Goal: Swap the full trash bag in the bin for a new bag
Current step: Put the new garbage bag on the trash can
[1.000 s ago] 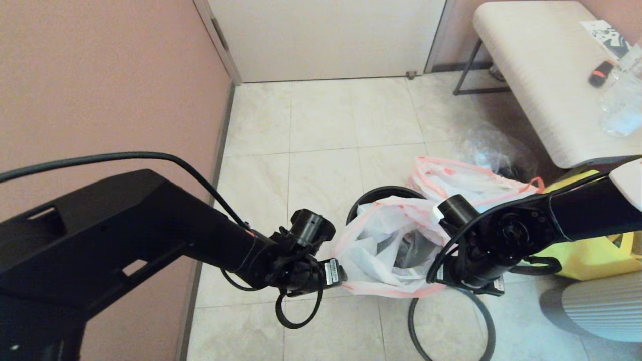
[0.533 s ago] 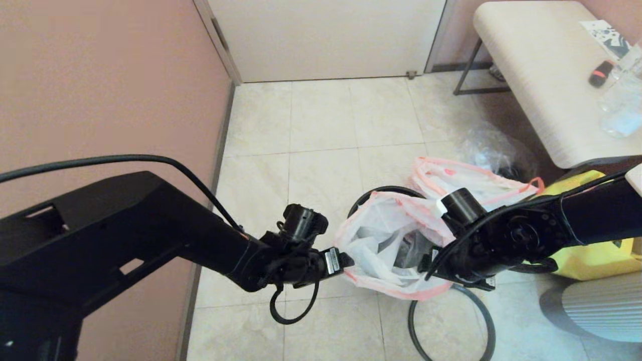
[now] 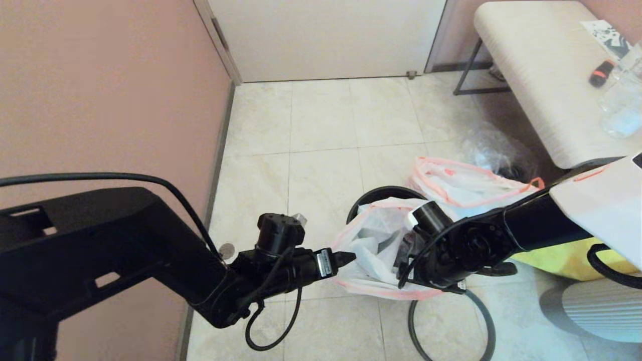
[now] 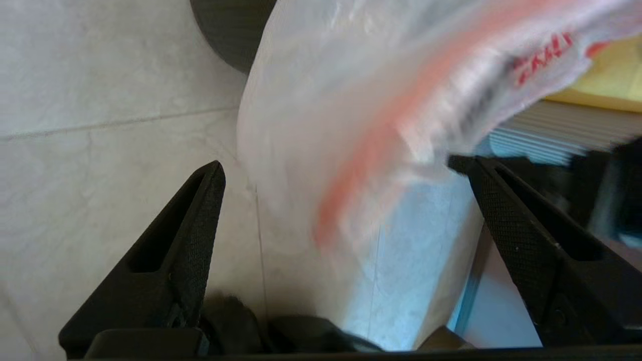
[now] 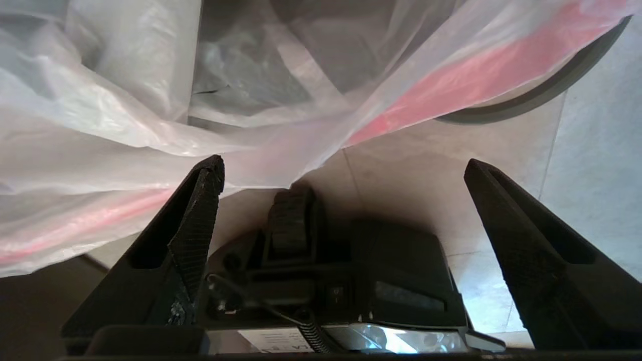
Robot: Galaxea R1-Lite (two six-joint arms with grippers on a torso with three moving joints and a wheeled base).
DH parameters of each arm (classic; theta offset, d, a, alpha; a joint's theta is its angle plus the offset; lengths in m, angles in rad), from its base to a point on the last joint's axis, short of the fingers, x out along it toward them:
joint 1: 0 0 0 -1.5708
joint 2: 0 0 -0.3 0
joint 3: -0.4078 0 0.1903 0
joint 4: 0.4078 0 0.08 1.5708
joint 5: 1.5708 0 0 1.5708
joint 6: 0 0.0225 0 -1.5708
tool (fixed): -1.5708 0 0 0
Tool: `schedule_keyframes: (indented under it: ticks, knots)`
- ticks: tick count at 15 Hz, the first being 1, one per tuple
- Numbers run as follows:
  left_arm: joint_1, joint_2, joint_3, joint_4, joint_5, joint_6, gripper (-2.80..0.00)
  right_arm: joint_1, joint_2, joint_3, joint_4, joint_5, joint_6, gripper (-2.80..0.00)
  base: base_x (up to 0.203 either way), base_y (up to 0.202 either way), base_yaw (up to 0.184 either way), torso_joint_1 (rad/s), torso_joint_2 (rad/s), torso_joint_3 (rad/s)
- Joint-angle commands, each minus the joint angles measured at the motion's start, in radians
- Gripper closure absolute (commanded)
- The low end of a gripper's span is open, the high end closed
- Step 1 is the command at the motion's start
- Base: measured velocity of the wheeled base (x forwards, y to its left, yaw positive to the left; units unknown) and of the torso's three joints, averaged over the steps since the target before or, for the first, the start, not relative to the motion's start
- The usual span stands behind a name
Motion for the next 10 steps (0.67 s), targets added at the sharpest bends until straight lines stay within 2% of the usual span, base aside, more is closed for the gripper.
schedule_keyframes:
  ticks: [1, 4, 6, 7, 8, 10]
  knots:
    - [-0.005, -0.097, 0.056, 0.009, 0.004, -0.006, -2.8, -0.006, -0.019, 0.008, 0.014, 0.0, 0.006, -2.8, 0.0, 0.0, 0.0, 0.0, 0.0, 0.0]
    - [-0.033, -0.259, 0.128, 0.16, 0.032, -0.023, -2.8, -0.004, -0.119, 0.051, 0.083, 0.002, 0.008, -2.8, 0.0, 0.0, 0.0, 0.0, 0.0, 0.0]
    - [-0.107, -0.319, 0.12, 0.299, 0.069, -0.05, -2.8, -0.003, -0.172, 0.084, 0.1, 0.002, 0.011, -2.8, 0.0, 0.0, 0.0, 0.0, 0.0, 0.0]
    - [-0.129, -0.317, 0.08, 0.337, 0.106, -0.055, -2.8, -0.006, -0.207, 0.101, 0.103, 0.003, 0.023, -2.8, 0.0, 0.0, 0.0, 0.0, 0.0, 0.0]
    - [-0.146, -0.309, 0.04, 0.36, 0.13, -0.056, 0.0, -0.009, -0.25, 0.122, 0.107, 0.005, 0.037, -2.8, 0.0, 0.0, 0.0, 0.0, 0.0, 0.0]
    - [-0.183, -0.293, -0.017, 0.378, 0.149, -0.057, 0.0, -0.017, -0.312, 0.177, 0.112, 0.008, 0.045, -2.8, 0.0, 0.0, 0.0, 0.0, 0.0, 0.0]
